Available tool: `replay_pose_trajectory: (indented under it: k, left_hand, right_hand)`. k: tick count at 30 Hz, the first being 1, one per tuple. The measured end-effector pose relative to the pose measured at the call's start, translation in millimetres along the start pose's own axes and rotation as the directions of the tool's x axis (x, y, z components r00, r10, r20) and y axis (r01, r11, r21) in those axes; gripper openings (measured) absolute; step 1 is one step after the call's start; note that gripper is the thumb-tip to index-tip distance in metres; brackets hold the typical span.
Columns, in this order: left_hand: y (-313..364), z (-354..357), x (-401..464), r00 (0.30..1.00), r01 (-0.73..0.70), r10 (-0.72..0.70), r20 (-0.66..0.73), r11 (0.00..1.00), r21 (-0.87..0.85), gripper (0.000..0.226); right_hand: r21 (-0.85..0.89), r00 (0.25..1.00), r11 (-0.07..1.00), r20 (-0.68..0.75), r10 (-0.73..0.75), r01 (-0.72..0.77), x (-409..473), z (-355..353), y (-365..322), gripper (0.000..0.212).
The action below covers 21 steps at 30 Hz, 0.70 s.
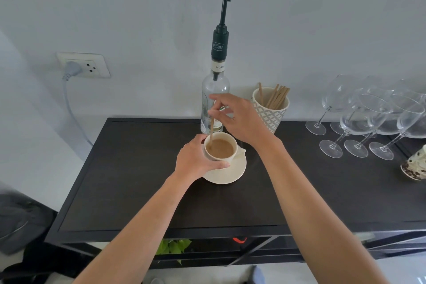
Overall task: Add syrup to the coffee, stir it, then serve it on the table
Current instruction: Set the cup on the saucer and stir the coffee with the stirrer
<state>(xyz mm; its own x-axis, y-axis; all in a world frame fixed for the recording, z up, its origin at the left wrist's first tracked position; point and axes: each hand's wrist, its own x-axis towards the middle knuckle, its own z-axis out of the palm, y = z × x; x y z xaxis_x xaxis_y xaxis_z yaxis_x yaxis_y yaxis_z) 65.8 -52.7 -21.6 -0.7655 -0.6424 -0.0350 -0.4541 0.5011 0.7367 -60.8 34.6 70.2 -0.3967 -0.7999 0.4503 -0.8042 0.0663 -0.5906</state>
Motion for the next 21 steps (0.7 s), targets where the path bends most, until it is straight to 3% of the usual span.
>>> replay_pose_trajectory:
  k: [2, 7, 11, 16, 19, 21]
  left_hand:
    - [-0.1, 0.0, -0.2, 1.0, 0.0, 0.0, -0.002, 1.0, -0.008, 0.091]
    - [0.5, -0.4, -0.1, 1.0, 0.005, -0.005, 0.003, 1.0, 0.008, 0.092]
    - [0.9, -0.1, -0.5, 1.0, 0.003, -0.003, 0.001, 1.0, 0.002, 0.092]
    - [0.9, -0.3, -0.2, 1.0, 0.008, -0.008, 0.005, 1.0, 0.008, 0.092]
    - [1.2, -0.1, -0.2, 1.0, 0.008, -0.008, 0.005, 1.0, 0.002, 0.092]
    - [1.4, -0.2, -0.3, 1.0, 0.007, -0.007, 0.007, 1.0, 0.002, 0.092]
  right_hand:
    - [-0.05, 0.998, 0.998, -0.053, -0.045, 0.043, 0.2, -1.3, 3.2, 0.009]
    - [0.0, 0.996, 1.0, 0.09, 0.026, -0.026, -1.5, -5.2, 1.3, 0.012]
    - [-0.026, 0.995, 0.999, -0.082, -0.048, 0.046, 0.9, -3.6, 3.6, 0.011]
    - [-0.001, 0.998, 1.0, 0.062, -0.01, 0.01, -4.4, -1.7, 4.3, 0.009]
    - [-0.028, 0.997, 0.998, -0.048, -0.059, 0.057, -1.6, 1.7, 4.9, 0.01]
    - [-0.084, 0.996, 0.993, -0.044, -0.082, 0.078, -1.7, 0.8, 7.8, 0.011]
